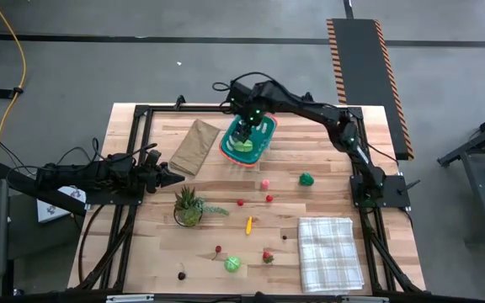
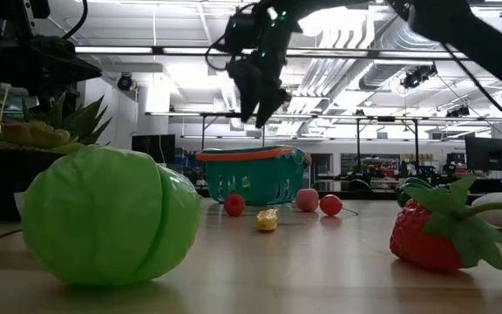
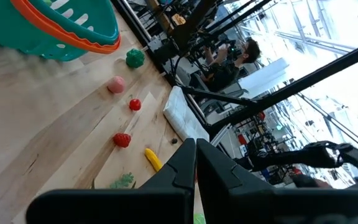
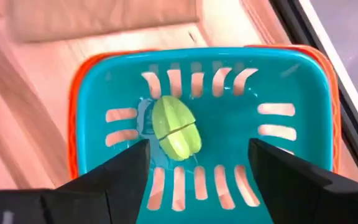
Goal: Pick and placing Produce into tupperware
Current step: Put the green bell pepper in the green basket
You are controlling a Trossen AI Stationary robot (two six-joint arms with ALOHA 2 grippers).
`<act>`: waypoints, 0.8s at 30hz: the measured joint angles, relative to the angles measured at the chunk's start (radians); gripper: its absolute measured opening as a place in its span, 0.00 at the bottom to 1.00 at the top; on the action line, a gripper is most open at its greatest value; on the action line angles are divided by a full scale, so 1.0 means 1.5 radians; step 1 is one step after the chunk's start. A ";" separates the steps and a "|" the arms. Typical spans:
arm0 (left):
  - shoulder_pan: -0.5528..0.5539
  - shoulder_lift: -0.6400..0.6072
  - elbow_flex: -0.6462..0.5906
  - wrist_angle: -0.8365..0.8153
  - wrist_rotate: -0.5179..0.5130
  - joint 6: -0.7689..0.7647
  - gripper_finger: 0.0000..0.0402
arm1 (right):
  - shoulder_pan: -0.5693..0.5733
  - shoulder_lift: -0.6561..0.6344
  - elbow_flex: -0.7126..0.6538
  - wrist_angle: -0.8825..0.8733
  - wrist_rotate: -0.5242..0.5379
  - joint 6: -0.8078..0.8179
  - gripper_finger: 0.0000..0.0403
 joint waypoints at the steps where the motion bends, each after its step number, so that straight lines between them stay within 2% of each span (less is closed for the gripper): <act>1: 0.000 0.000 0.000 0.000 0.002 0.000 0.01 | 0.001 -0.016 -0.013 -0.007 0.001 0.000 0.65; 6: 0.000 0.000 0.000 0.000 0.002 0.002 0.01 | 0.006 -0.100 -0.087 -0.003 0.009 0.012 0.65; 9: 0.000 0.000 0.000 0.000 0.002 0.013 0.01 | 0.013 -0.168 -0.170 0.032 0.016 0.026 0.65; 13: 0.000 0.000 0.000 0.000 0.002 0.016 0.01 | 0.023 -0.287 -0.355 0.117 0.015 0.073 0.65; 18: 0.000 0.000 0.000 0.000 0.002 0.016 0.01 | 0.040 -0.457 -0.611 0.212 -0.006 0.184 0.65; 21: 0.000 0.000 0.000 0.000 0.001 0.016 0.01 | 0.047 -0.545 -0.727 0.248 -0.036 0.257 0.65; 24: 0.000 0.000 0.000 0.000 -0.001 0.013 0.01 | 0.052 -0.608 -0.796 0.245 -0.060 0.299 0.65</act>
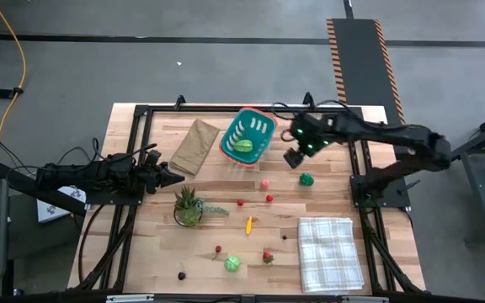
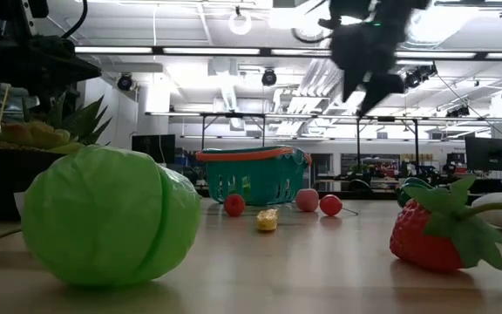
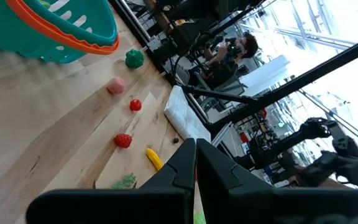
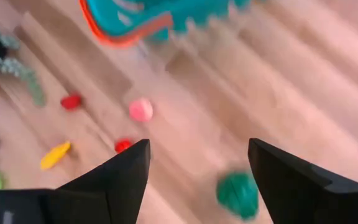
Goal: Pick and placing Produce into tupperware
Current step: Put the green bell pepper in the green basket
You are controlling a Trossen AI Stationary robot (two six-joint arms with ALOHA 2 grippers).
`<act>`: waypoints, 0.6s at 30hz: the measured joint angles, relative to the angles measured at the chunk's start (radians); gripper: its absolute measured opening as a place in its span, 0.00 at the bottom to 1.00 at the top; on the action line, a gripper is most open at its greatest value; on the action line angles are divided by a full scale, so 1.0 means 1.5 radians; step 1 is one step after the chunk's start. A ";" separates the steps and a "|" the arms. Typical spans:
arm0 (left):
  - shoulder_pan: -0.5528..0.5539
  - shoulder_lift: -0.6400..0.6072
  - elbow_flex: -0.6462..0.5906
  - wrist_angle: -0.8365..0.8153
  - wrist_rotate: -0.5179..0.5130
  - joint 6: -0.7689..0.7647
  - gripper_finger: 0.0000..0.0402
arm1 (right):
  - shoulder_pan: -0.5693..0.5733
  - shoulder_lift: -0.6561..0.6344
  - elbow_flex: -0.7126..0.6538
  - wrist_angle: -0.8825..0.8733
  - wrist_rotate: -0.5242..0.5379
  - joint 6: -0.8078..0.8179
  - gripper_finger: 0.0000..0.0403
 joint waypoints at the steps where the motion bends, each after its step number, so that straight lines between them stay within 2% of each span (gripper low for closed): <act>1: 0.000 0.000 0.000 0.000 -0.003 -0.005 0.01 | 0.002 -0.014 -0.013 -0.012 -0.001 0.005 0.65; 7: 0.000 0.000 0.000 0.000 -0.005 -0.013 0.01 | 0.021 -0.025 -0.026 -0.101 0.021 -0.043 0.65; 18: 0.000 0.000 0.000 0.000 -0.019 -0.051 0.01 | 0.028 0.077 -0.025 -0.108 0.015 -0.135 0.65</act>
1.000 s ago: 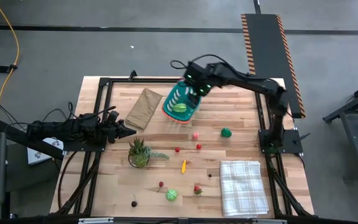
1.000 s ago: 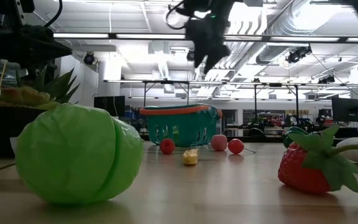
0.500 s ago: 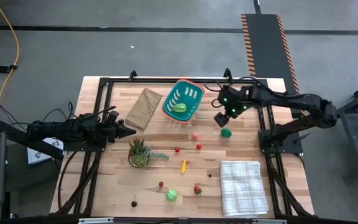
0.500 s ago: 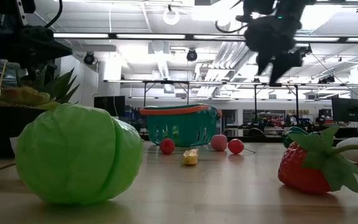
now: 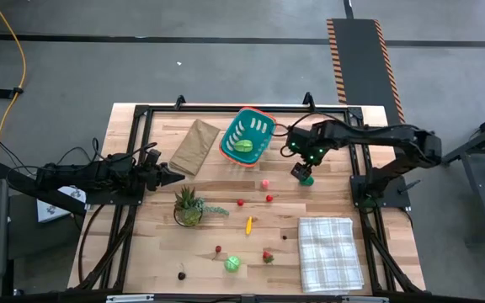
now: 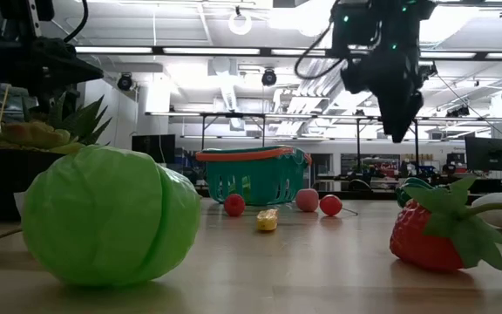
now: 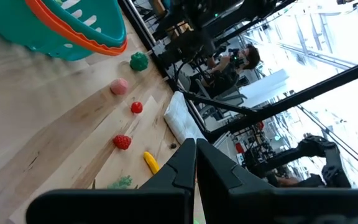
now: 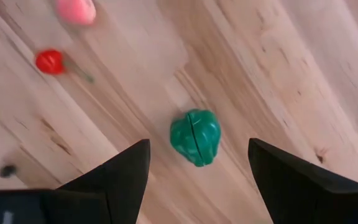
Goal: Pick and placing Produce into tupperware
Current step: Put the green bell pepper in the green basket
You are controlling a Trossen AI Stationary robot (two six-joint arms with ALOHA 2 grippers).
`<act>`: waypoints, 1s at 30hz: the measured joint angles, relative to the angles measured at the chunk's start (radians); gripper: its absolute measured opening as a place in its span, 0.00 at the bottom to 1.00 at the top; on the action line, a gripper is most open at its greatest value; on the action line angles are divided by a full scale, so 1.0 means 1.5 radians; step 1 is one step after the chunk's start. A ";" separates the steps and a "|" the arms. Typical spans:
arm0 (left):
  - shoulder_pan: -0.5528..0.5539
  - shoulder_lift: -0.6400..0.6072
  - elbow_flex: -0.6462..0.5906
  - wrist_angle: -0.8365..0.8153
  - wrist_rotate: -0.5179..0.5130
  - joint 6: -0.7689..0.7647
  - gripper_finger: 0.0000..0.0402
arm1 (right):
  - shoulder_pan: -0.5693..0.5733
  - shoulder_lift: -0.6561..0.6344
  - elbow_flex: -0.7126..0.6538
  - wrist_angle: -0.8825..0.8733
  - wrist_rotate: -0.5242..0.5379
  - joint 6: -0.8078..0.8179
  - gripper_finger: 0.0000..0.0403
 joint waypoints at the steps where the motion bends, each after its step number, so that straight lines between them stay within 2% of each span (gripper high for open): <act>1: 0.000 0.000 0.000 0.000 0.000 0.000 0.01 | 0.000 0.010 0.000 -0.001 0.000 -0.012 0.65; 8: 0.000 0.000 0.000 0.000 0.000 0.001 0.01 | 0.000 0.041 -0.019 0.004 0.000 -0.081 0.65; 16: 0.000 0.002 0.000 0.000 -0.002 0.000 0.01 | 0.008 0.041 -0.085 0.049 -0.003 -0.088 0.65; 30: 0.000 0.002 0.000 0.000 -0.004 0.000 0.01 | 0.017 0.041 -0.088 0.088 0.000 -0.107 0.65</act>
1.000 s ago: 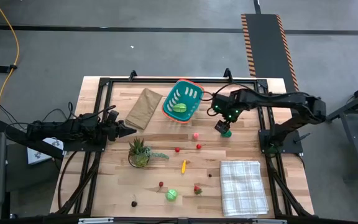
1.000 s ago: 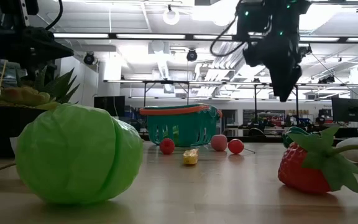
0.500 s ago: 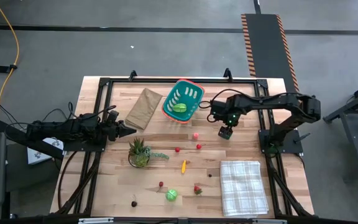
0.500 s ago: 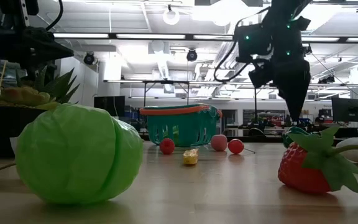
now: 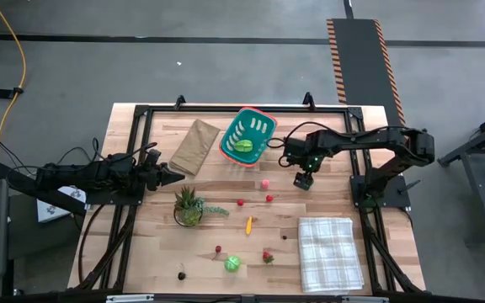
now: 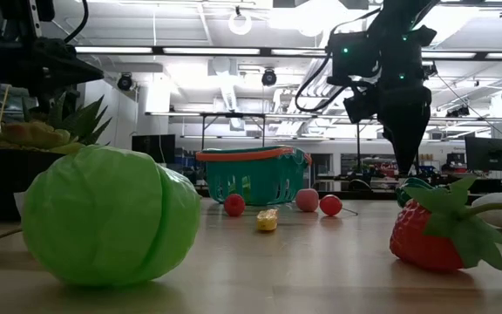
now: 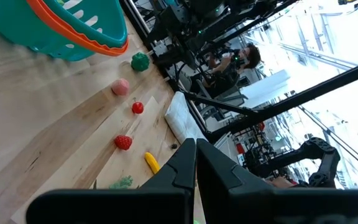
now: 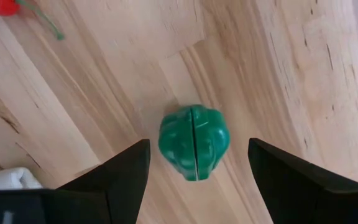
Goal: Pick and placing Produce into tupperware
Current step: Put the green bell pepper in the green basket
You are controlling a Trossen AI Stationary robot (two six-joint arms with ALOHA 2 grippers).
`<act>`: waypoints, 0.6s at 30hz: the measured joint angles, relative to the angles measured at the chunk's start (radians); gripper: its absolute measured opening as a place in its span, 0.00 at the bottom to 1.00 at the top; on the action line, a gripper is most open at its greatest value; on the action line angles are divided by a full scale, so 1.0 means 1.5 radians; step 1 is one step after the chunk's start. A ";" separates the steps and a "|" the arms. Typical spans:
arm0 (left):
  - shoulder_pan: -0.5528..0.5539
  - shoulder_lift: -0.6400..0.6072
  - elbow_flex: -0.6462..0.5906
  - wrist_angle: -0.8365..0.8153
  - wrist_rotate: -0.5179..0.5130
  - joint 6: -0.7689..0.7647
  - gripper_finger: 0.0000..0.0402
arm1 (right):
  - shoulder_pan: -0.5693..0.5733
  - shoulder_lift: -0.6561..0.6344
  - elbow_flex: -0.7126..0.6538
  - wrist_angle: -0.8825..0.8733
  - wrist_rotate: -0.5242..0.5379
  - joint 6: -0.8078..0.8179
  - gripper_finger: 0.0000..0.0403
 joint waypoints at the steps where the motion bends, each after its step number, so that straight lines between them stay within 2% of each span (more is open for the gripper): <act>1: 0.000 0.000 0.000 0.000 0.000 0.000 0.01 | 0.000 0.000 0.000 0.000 0.006 0.000 0.65; 7: 0.000 0.000 0.000 0.000 0.000 0.000 0.01 | 0.000 0.000 0.000 0.000 0.016 -0.003 0.65; 18: 0.000 0.000 0.000 0.000 0.000 0.000 0.01 | 0.000 0.000 0.000 -0.003 -0.015 -0.010 0.65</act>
